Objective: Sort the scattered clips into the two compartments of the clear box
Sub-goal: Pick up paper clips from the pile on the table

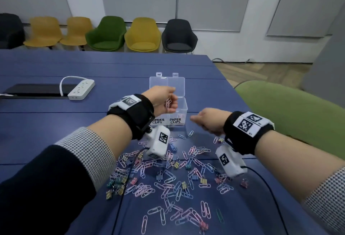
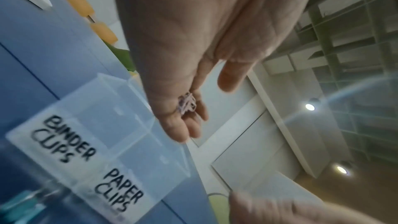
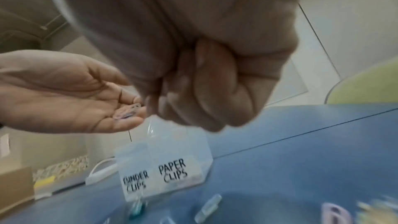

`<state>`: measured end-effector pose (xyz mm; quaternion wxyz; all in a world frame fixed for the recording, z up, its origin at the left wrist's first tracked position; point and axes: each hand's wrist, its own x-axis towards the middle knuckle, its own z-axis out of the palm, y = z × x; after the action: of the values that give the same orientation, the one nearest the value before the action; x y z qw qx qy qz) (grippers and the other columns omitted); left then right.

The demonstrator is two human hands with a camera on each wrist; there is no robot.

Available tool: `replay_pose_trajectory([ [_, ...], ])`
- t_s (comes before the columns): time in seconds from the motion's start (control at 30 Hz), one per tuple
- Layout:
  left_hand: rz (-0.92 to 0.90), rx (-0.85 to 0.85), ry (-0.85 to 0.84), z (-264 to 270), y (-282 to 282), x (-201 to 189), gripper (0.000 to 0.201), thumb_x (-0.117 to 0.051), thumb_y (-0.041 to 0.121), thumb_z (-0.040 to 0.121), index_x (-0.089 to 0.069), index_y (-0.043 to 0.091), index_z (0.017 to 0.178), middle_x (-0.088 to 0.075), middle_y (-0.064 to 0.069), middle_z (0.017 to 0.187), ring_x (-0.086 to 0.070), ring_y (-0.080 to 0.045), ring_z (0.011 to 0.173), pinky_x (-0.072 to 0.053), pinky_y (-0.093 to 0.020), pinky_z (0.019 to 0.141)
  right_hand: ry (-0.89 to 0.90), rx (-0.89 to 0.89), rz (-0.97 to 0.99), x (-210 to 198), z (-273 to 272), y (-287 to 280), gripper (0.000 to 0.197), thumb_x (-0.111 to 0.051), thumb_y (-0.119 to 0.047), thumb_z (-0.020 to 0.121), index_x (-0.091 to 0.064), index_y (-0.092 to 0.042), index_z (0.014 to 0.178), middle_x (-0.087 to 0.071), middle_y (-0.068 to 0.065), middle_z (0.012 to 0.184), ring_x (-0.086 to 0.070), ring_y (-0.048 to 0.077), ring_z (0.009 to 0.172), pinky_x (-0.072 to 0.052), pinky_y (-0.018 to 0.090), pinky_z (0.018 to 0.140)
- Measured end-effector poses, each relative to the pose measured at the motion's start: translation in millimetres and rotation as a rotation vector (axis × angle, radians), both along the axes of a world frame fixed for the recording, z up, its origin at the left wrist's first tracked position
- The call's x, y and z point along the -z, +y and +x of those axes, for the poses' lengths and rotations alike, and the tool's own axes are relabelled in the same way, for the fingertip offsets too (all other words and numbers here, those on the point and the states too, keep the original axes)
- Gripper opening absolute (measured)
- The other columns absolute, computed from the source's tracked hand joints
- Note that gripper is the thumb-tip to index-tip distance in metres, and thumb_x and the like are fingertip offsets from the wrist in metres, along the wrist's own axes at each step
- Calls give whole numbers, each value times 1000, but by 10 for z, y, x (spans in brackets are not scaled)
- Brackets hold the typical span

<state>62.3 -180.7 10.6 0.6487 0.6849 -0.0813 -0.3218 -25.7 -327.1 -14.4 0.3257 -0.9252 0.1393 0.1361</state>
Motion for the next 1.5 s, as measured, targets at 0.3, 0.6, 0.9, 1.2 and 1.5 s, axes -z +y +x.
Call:
replay_pose_trajectory([
  [0.3, -113, -172, -204, 331, -99, 131, 33, -40, 34, 100, -59, 13, 84, -59, -6, 94, -54, -19, 92, -38, -30, 88, -713, 271, 645, -107, 860, 170, 38, -38, -27, 100, -32, -17, 64, -31, 2, 55, -32, 17, 46, -32, 27, 48],
  [0.6, 224, 190, -505, 157, 432, 295, 8, -56, 2, 91, -62, 5, 85, -65, -8, 78, -63, -12, 67, -53, -26, 66, -694, 97, 366, 15, 857, 30, 24, -45, -16, 95, -55, -15, 73, -62, 4, 80, -59, 22, 78, -48, 24, 70],
  [0.9, 996, 723, -975, -229, 165, 479, 36, -64, 25, 86, -60, 12, 120, -64, -3, 115, -61, -21, 101, -49, -27, 83, -1, -478, -522, 261, 72, -138, 42, -45, -7, 88, -57, -22, 126, -60, 3, 128, -57, 26, 116, -46, 31, 93],
  [1.2, 1236, 734, -1060, -358, -97, 524, 32, -67, 22, 85, -64, 5, 112, -66, -10, 112, -63, -27, 103, -48, -30, 76, 6, -602, -668, 388, -285, -5, 33, -57, -9, 83, -62, -9, 116, -58, 12, 119, -56, 31, 109, -48, 36, 92],
  [1.5, 1274, 723, -1055, -371, -187, 588, 28, -71, 23, 81, -67, 7, 104, -69, -9, 108, -65, -28, 100, -53, -34, 85, 70, -577, -791, 318, -431, 218, 18, -47, 2, 89, -58, -5, 100, -58, 15, 95, -49, 27, 79, -41, 31, 69],
])
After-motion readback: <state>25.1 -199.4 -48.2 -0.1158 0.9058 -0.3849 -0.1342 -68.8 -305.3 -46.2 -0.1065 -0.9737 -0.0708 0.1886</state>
